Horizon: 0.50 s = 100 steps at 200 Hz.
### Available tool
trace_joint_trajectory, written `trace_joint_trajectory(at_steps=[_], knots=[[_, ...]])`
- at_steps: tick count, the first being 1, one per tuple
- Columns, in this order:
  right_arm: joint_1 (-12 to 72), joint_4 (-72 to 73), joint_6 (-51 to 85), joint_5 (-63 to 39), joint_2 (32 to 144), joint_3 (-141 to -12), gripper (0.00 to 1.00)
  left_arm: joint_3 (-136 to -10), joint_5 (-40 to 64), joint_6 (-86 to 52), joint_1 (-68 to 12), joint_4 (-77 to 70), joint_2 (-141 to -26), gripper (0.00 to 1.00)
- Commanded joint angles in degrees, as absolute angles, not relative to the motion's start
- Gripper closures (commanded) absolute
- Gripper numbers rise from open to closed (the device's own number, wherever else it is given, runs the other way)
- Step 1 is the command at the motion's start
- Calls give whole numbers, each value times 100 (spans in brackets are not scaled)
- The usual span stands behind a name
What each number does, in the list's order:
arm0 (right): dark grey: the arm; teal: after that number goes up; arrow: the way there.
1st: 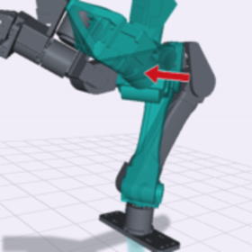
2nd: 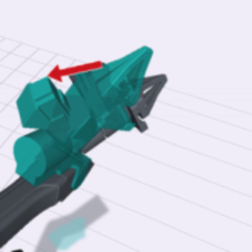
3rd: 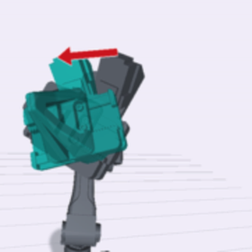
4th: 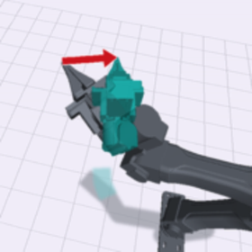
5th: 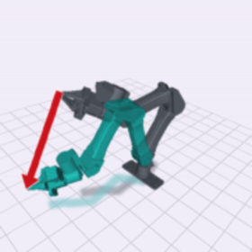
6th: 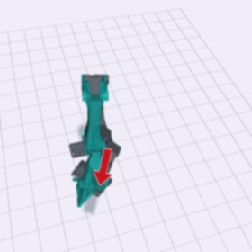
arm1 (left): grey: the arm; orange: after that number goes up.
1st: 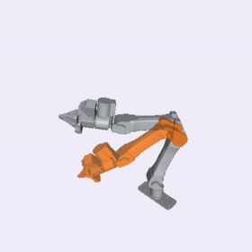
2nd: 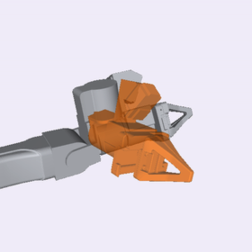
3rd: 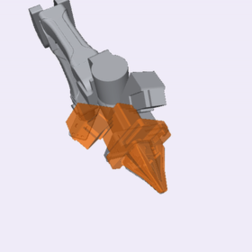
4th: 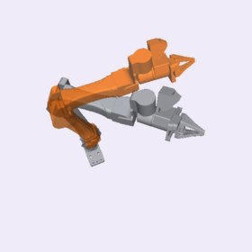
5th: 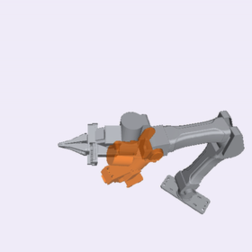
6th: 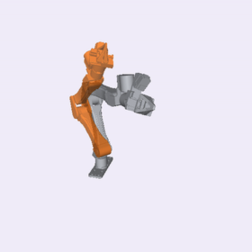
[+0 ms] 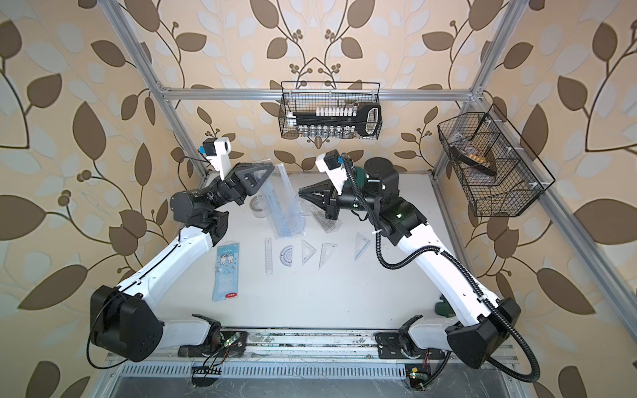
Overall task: Open the ruler set and take out the ruler
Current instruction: Take out the ruler from the ruler set bag.
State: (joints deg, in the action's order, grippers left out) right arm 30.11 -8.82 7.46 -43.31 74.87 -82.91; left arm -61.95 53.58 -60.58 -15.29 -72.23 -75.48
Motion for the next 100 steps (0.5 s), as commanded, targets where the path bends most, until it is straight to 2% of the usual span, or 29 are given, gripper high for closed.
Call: trace_joint_trajectory(at_steps=[1, 100], knots=[[2817, -746, 758, -4117, 7241, -8475, 100, -6223, 5353, -6047, -1469, -7559, -7392, 100], [1499, -875, 1312, -3925, 6004, -7610, 100, -6237, 5380, -5662, -1468, -7095, -7264, 100]])
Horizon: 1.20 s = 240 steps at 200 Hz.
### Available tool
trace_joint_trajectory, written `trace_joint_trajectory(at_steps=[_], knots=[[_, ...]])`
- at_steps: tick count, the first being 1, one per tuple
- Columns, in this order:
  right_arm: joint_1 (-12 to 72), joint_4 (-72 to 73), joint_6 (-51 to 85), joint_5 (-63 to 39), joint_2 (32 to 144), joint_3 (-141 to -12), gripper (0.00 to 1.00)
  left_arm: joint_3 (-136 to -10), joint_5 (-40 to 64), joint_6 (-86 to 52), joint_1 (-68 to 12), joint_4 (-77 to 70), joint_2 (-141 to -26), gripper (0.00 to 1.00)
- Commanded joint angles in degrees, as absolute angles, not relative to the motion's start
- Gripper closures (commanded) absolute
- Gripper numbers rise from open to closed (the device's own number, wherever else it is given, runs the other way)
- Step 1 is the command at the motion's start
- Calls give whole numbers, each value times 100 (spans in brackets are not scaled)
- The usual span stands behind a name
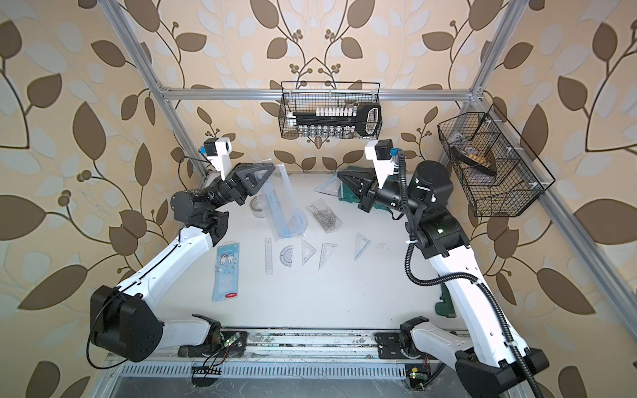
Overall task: Open the ruler set and take out the ruler
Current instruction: Take out the ruler from the ruler set bag, then place the ruler at the center of the board.
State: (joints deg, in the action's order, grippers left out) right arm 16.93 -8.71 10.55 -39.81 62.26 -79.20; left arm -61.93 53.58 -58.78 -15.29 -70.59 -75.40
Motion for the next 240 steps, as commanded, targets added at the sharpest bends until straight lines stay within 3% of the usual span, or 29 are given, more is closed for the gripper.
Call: trace_joint_trajectory(at_steps=[1, 41, 90, 144, 169, 240], knots=[[1497, -881, 1315, -3914, 5994, -7593, 100, -6234, 5379, -5656, -1472, -7090, -7262, 100], [999, -953, 1555, -3617, 5721, -6684, 100, -6258, 5405, -5622, -1468, -7024, -7225, 100], [-76, 138, 2628, -4025, 5903, -5196, 100, -6311, 5440, -5602, -1468, -6926, -7191, 100], [-1011, 1222, 3762, -3462, 5981, -3850, 100, -6267, 5431, -5633, -1468, -6985, -7194, 100], [-1477, 2079, 4311, -3322, 6333, -3205, 100, -6256, 5440, -5661, -1472, -6996, -7164, 100], [-1892, 3161, 4254, -3158, 7698, -2650, 100, -6197, 5448, -5677, -1468, -6987, -7099, 100]])
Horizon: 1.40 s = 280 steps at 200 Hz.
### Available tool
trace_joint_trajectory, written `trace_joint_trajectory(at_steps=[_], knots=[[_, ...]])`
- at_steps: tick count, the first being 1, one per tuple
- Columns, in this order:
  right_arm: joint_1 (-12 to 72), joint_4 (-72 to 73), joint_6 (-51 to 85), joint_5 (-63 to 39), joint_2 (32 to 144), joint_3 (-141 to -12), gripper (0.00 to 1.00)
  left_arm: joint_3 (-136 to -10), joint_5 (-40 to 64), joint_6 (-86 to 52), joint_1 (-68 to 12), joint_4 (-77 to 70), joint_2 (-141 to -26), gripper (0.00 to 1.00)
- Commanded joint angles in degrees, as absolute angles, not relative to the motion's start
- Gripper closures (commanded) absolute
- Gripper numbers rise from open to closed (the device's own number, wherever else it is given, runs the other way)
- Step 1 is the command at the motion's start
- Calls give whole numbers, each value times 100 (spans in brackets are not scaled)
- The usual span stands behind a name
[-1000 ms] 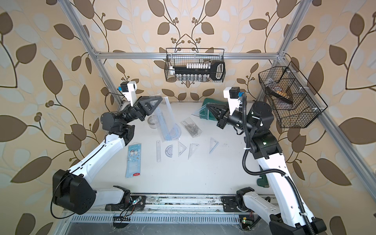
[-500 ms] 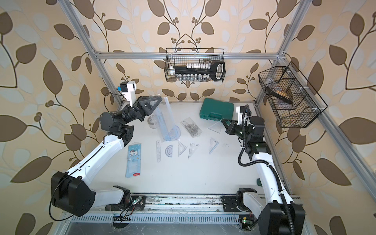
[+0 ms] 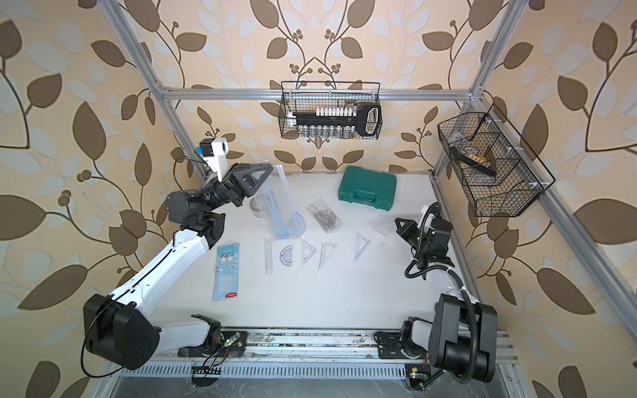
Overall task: Open the ruler set and take out the ruler
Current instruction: Place the ruler at the center of the board, then take out the ruler from the ruler set bag.
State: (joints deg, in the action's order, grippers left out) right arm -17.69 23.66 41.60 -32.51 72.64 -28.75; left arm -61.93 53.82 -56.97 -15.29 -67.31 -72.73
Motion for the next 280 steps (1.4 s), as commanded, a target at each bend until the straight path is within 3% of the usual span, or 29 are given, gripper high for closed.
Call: trace_joint_trajectory(at_steps=[1, 86, 116, 145, 180, 209, 237, 263, 280], knots=[[-1900, 3176, 4258, -3161, 7721, -2643, 100, -6192, 5449, -5678, -1468, -6992, -7096, 100], [-2017, 5230, 4653, -3770, 10051, -2706, 100, -6152, 5455, -5731, -1470, -7101, -7163, 100], [-2013, 5339, 4799, -3861, 10372, -2832, 88, -6152, 5457, -5722, -1469, -7086, -7154, 100], [-2013, 5025, 4703, -3790, 10251, -2864, 74, -6169, 5458, -5702, -1468, -7058, -7135, 100], [-1979, 4716, 4564, -3782, 9823, -2813, 67, -6195, 5474, -5683, -1468, -6988, -7109, 100], [-1564, 3292, 3903, -3554, 8721, -3164, 63, -6213, 5484, -5677, -1468, -6953, -7109, 100], [-726, 1758, 3116, -3897, 7823, -4110, 67, -6206, 5484, -5666, -1473, -6948, -7119, 100], [-19, 1136, 2754, -4274, 7249, -4760, 79, -6204, 5466, -5683, -1471, -6974, -7119, 100], [387, 1090, 2678, -4488, 6945, -4994, 79, -6222, 5467, -5669, -1468, -6953, -7113, 100]])
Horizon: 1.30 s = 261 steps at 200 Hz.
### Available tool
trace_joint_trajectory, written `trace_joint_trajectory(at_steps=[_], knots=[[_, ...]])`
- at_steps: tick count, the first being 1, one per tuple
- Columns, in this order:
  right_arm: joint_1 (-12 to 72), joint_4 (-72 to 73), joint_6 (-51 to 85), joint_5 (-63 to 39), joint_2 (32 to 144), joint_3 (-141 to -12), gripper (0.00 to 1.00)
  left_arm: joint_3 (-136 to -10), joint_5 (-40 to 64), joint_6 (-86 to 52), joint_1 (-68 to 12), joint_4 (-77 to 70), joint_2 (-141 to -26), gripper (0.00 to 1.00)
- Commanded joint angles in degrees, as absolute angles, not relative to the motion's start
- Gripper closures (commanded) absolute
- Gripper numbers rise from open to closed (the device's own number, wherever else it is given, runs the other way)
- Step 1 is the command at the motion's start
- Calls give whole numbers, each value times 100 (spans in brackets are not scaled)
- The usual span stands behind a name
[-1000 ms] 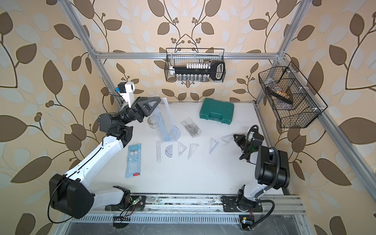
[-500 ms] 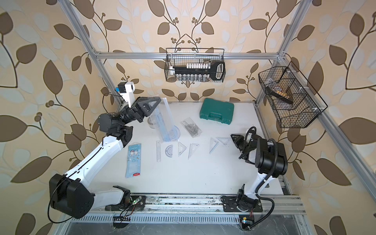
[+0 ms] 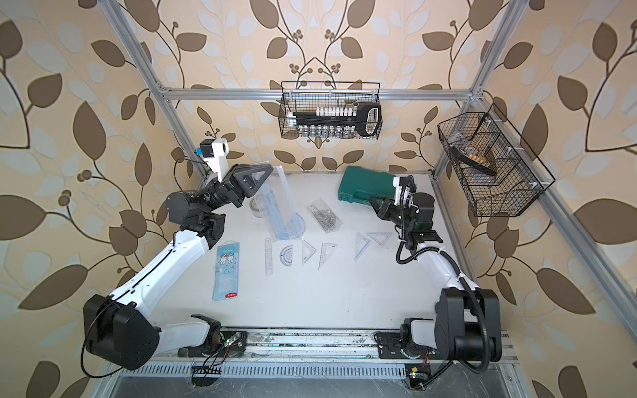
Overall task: Open the ruler set and take out the ruler
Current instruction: Take out the ruler from the ruler set bag.
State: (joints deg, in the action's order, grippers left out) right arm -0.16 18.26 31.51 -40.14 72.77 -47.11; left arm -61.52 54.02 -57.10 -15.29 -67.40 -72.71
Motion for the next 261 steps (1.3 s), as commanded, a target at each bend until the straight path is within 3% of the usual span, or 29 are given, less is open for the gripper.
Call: trace_joint_trajectory(at_steps=[1, 48, 95, 261], knots=[[404, 1085, 2679, -4498, 6936, -5011, 79, -6222, 5462, -5669, -1468, -6953, -7112, 100], [1529, 278, 1987, -5027, 6603, -5766, 66, -6247, 5475, -5668, -1468, -6933, -7100, 100], [2502, -204, 1460, -4896, 6815, -6134, 66, -6240, 5449, -5678, -1468, -6952, -7099, 100], [3144, -481, 1116, -5037, 6842, -6538, 57, -6209, 5423, -5686, -1472, -6986, -7053, 100]])
